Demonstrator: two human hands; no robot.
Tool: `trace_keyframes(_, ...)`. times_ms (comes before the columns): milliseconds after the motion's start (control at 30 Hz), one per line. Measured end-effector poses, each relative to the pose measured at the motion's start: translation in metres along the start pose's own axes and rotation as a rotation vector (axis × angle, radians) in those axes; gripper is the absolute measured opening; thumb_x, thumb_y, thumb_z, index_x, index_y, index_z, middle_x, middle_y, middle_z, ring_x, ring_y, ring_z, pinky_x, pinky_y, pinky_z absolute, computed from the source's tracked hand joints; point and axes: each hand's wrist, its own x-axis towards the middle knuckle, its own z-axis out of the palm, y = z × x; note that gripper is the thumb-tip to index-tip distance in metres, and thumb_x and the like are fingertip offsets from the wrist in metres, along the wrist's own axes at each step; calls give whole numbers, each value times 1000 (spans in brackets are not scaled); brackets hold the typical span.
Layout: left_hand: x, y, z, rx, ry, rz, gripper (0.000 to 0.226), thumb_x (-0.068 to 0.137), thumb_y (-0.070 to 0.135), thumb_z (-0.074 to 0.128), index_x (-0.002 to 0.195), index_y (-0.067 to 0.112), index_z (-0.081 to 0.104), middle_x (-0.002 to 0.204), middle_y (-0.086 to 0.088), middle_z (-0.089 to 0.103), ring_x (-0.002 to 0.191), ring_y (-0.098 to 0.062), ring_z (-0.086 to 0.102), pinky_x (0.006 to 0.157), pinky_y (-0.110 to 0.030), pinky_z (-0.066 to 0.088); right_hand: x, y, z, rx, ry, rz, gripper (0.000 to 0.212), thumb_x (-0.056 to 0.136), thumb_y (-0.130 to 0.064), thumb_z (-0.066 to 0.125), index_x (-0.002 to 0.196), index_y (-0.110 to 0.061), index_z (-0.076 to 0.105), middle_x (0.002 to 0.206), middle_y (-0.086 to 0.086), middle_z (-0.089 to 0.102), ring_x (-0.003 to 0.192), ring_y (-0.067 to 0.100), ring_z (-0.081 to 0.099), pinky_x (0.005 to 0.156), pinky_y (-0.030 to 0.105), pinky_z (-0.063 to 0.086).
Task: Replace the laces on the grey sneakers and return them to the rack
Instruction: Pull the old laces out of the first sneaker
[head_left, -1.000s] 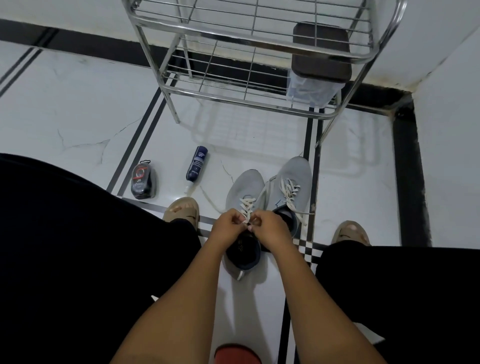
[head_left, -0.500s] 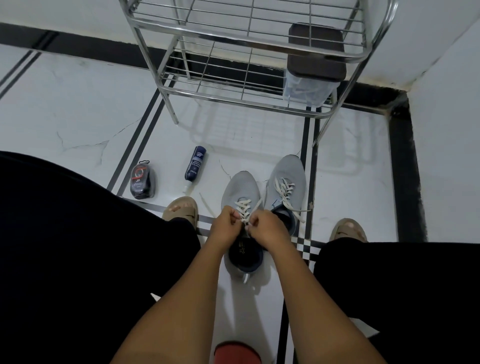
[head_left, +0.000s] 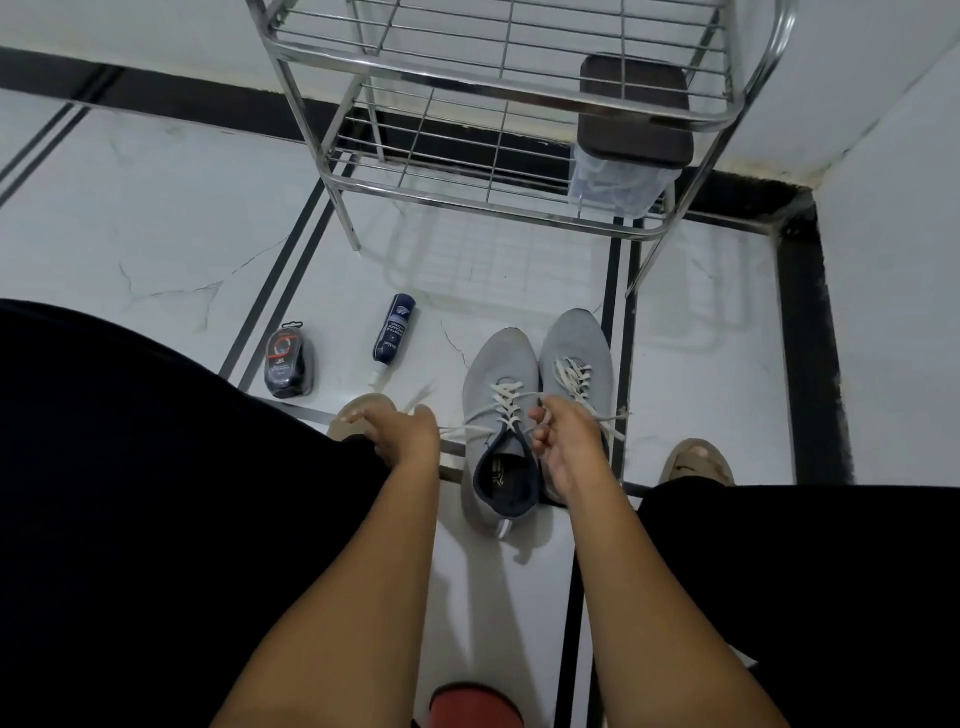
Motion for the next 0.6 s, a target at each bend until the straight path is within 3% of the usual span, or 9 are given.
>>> trace_keyframes(67,-12,-13,8,306,27,201,48,90,30,60,131,12,43,138,-13,41,120,-36,47,93,-45,46,2,-14,2,105,2,-63,9,94,-3,49,97,-10,54,77,5,57,48,7,45,43,19,39)
trace_keyframes(133,-21,-26,18,553,-151,386,35,89,41,60,114,17,56,121,-8,56,108,-30,55,81,-37,47,5,-29,3,177,44,-163,30,91,3,51,117,-13,50,97,7,57,62,11,56,52,23,50)
trace_keyframes(200,-27,-37,25,723,-318,504,34,86,47,62,103,18,56,107,-4,60,99,-26,58,74,-34,44,6,-38,2,-108,230,-283,55,87,5,49,135,-20,40,130,7,44,86,21,60,70,34,57)
trace_keyframes(233,-28,-39,26,757,-324,541,33,86,45,62,103,17,55,106,-4,59,99,-26,58,75,-35,45,4,-38,-1,-345,364,-343,56,86,2,48,136,-21,40,138,6,37,93,24,58,74,37,55)
trace_keyframes(300,-30,-38,24,805,-273,598,27,90,38,59,103,15,54,106,-6,60,100,-27,58,76,-36,45,0,-29,-7,-734,495,-425,34,89,-3,46,120,-16,52,126,5,46,92,27,57,67,32,47)
trace_keyframes(367,-31,-35,22,860,-249,656,22,94,32,54,104,13,55,105,-7,63,98,-28,58,75,-35,44,1,-11,-10,-1024,289,-344,11,89,-12,49,93,-12,60,93,5,62,85,27,61,62,29,44)
trace_keyframes(400,-31,-34,21,875,-244,673,20,95,29,52,104,12,56,103,-8,64,97,-28,59,73,-35,44,0,0,-9,-1173,147,-279,10,89,-19,55,84,-12,61,83,5,63,81,27,62,63,29,47)
trace_keyframes(467,-32,-33,19,883,-232,685,16,95,24,48,102,12,56,100,-9,65,94,-29,60,71,-35,44,-2,26,-5,-1426,56,-294,21,89,-32,61,88,-12,63,86,7,65,83,26,63,67,30,47)
trace_keyframes(600,-31,-38,10,913,-246,683,13,94,20,45,98,12,54,97,-10,65,90,-29,59,68,-33,42,-10,58,2,-1575,216,-574,19,97,-25,50,110,-14,59,113,6,58,96,26,62,67,32,44)
